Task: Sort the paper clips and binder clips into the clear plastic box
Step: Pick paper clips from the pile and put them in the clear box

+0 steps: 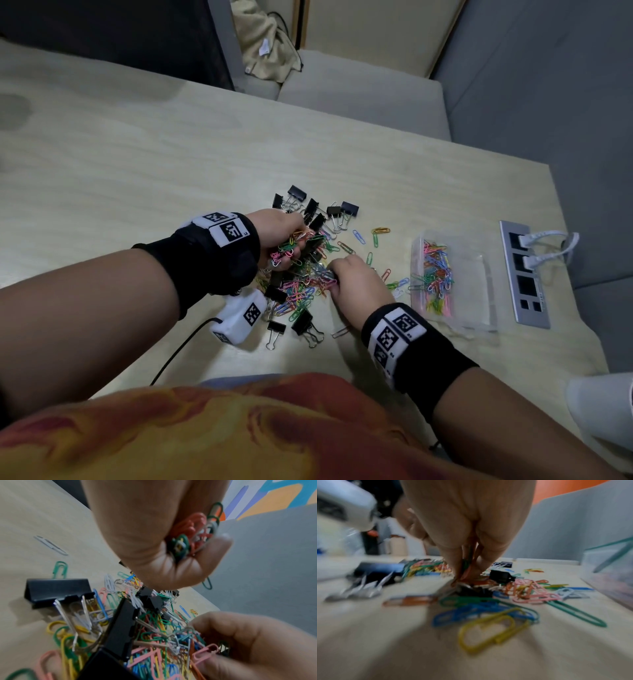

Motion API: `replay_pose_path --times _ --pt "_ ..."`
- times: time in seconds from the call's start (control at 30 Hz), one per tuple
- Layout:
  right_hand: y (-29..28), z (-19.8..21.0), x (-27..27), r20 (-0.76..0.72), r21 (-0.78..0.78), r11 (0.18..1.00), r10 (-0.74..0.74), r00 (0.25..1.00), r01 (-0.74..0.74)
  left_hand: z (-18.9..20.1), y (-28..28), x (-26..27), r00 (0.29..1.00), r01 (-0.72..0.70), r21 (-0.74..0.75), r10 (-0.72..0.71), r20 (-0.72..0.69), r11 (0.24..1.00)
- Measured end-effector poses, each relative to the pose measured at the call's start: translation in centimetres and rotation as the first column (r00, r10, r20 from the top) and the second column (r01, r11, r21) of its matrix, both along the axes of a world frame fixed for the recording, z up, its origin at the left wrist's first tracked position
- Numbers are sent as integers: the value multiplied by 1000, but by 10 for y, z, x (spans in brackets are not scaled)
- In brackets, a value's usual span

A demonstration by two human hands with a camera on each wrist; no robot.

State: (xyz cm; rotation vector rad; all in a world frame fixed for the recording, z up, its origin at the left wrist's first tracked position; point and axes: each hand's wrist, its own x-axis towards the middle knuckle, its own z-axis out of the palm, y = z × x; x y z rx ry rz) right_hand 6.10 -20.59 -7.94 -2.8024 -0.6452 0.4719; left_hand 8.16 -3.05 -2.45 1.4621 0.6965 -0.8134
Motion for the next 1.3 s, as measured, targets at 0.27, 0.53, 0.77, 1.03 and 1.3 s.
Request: replay_pose_path --times 0.27,0.53,0.77,1.03,1.3 --pt "-28 34 9 -118 238 930 -260 958 282 -2 -15 1 999 31 31 -32 29 999" --pt "-90 46 15 -349 500 598 -522 778 626 5 -68 22 989 145 -40 -144 36 989" --pt "-140 22 9 -515 351 384 -682 519 854 6 -144 42 964 211 102 -224 141 972" --pt "-144 36 22 -583 245 394 -670 460 886 -3 -181 50 995 74 -313 -49 85 947" --pt "-129 41 6 -292 253 574 -722 627 779 6 -144 43 976 168 -273 -120 184 947"
